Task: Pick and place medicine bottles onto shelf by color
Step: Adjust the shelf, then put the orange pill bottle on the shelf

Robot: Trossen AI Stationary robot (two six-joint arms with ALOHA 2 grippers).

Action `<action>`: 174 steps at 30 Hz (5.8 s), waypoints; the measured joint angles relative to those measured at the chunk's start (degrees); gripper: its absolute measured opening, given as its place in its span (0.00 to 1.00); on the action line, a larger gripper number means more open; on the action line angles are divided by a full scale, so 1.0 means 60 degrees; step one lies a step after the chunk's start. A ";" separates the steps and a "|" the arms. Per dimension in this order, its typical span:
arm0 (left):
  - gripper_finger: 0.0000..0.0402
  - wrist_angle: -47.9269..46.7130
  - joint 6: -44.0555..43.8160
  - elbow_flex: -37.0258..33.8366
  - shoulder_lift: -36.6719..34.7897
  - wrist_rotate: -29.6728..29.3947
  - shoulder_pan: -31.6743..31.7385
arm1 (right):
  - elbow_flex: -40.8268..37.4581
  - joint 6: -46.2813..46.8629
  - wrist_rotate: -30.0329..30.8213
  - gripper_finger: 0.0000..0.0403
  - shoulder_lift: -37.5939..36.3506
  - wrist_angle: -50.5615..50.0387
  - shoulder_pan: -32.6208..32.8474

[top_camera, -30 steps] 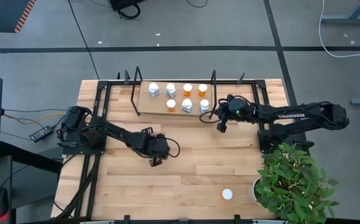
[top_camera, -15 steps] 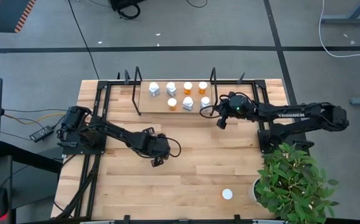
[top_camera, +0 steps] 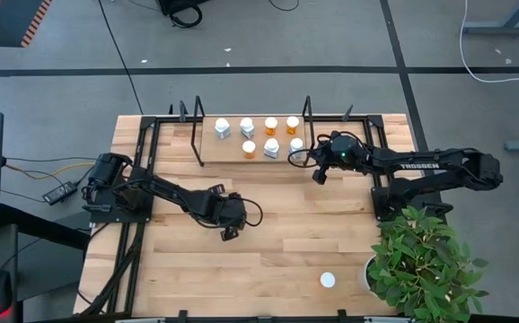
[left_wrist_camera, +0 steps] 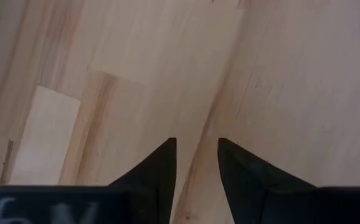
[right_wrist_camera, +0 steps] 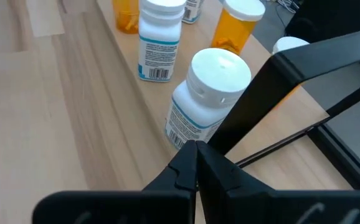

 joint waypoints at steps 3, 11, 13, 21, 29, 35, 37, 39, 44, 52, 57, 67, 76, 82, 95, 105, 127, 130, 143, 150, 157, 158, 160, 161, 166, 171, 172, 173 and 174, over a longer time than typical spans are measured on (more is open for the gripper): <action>0.30 0.0200 0.0019 0.0000 0.0000 -0.0003 0.0000 | 0.0000 0.0121 -0.0004 0.03 0.0000 -0.0004 0.0000; 0.30 0.0440 0.0387 0.0423 0.0000 -0.0009 -0.0376 | 0.0006 0.1156 -0.0378 0.10 -0.0039 -0.0027 0.0731; 0.30 0.0440 0.0523 0.0680 0.0000 -0.0004 -0.0558 | 0.0080 0.1318 -0.0395 0.16 -0.0061 -0.0128 0.1048; 0.36 0.1775 0.0997 0.1491 0.0000 -0.0323 -0.1120 | 0.1369 0.1808 -0.0589 0.37 -0.0336 -0.2595 0.2344; 0.60 0.3017 0.2155 0.2721 0.0093 0.0012 -0.1450 | 0.3941 0.2939 -0.0776 0.44 -0.0709 -0.6616 0.3967; 0.75 0.3060 0.3013 0.4241 0.0734 0.0624 -0.1664 | 0.4612 0.3424 -0.0554 0.44 -0.0960 -0.8034 0.5182; 0.77 0.2984 0.3296 0.4862 0.1173 0.0788 -0.1714 | 0.4607 0.3705 -0.0181 0.44 -0.1025 -0.8265 0.5443; 0.77 0.2493 0.3507 0.5423 0.1571 0.0832 -0.1716 | 0.4558 0.3880 0.0129 0.44 -0.1050 -0.8536 0.5620; 0.74 0.0824 0.3483 0.5770 0.1916 0.0706 -0.1640 | 0.4535 0.4793 -0.0441 0.44 -0.0781 -0.8905 0.6196; 0.67 0.2265 0.3062 0.3489 0.1501 0.0256 -0.1604 | 0.4532 0.5335 -0.0766 0.46 0.1006 -0.7798 0.8217; 0.65 0.3384 0.2484 0.1905 0.0982 0.0101 -0.1447 | 0.5026 0.5316 -0.0915 0.49 0.2763 -0.7527 0.8819; 0.65 0.6193 0.2250 -0.1184 -0.1273 -0.1580 -0.1520 | 0.7794 0.4988 -0.1796 0.65 0.5212 -0.8266 0.9722; 0.62 1.0059 0.1891 -0.3626 -0.1847 -0.1635 -0.1725 | 0.8504 0.6251 -0.1796 0.83 0.6471 -0.8708 1.0407; 0.60 1.0477 0.2086 -0.3672 -0.1861 -0.1756 -0.1943 | 0.8483 0.6982 -0.1841 0.85 0.6842 -0.9058 1.0670; 0.58 1.0683 0.2079 -0.3668 -0.1861 -0.1780 -0.2097 | 0.8253 0.7956 -0.0996 0.85 0.6954 -0.8931 1.1217; 0.57 1.0704 0.2018 -0.3668 -0.1861 -0.1780 -0.2106 | 0.7484 0.8219 -0.1082 0.85 0.6954 -0.7760 1.1260; 0.57 1.0694 0.2006 -0.3668 -0.1851 -0.1777 -0.2142 | 0.7080 0.8229 -0.0998 0.80 0.6951 -0.7435 1.1256; 0.58 1.0694 0.2006 -0.3668 -0.1851 -0.1777 -0.2142 | 0.7082 0.8229 -0.0998 0.75 0.6951 -0.7438 1.1256; 0.57 1.0694 0.2006 -0.3668 -0.1851 -0.1777 -0.2142 | 0.7082 0.8222 -0.0998 0.54 0.6947 -0.7495 1.1249; 0.58 1.0691 0.2006 -0.3668 -0.1851 -0.1777 -0.2142 | 0.7081 0.8174 -0.0998 0.57 0.6947 -0.7515 1.1249; 0.58 1.0681 0.2082 -0.3668 -0.1851 -0.1776 -0.2142 | 0.7082 0.7919 -0.1200 0.55 0.6940 -0.7508 1.0876; 0.57 1.0667 0.2089 -0.3668 -0.1851 -0.1776 -0.2152 | 0.7082 0.7849 -0.1290 0.55 0.6936 -0.7505 1.0760; 0.57 1.0598 0.2111 -0.3668 -0.1851 -0.1776 -0.2191 | 0.7129 0.7649 -0.1483 0.55 0.6936 -0.7551 1.0529; 0.58 1.0562 0.2118 -0.3668 -0.1851 -0.1774 -0.2209 | 0.7180 0.7504 -0.1504 0.56 0.6938 -0.7605 1.0426; 0.58 1.0073 0.2119 -0.3667 -0.1884 -0.1775 -0.2375 | 0.7596 0.6584 -0.1508 0.57 0.6940 -0.7585 0.9933; 0.58 0.9429 0.2042 -0.3661 -0.2033 -0.1817 -0.2532 | 0.8158 0.5556 -0.1186 0.56 0.6940 -0.7595 0.9309; 0.58 0.9277 0.2009 -0.3654 -0.2080 -0.1883 -0.2560 | 0.8284 0.5323 -0.1124 0.56 0.6940 -0.7592 0.9168; 0.57 0.9049 0.1974 -0.3654 -0.2124 -0.1966 -0.2567 | 0.8421 0.5107 -0.1049 0.56 0.6940 -0.7595 0.9014; 0.57 0.8812 0.1940 -0.3656 -0.2169 -0.2036 -0.2601 | 0.8552 0.4873 -0.0996 0.56 0.6940 -0.7590 0.8864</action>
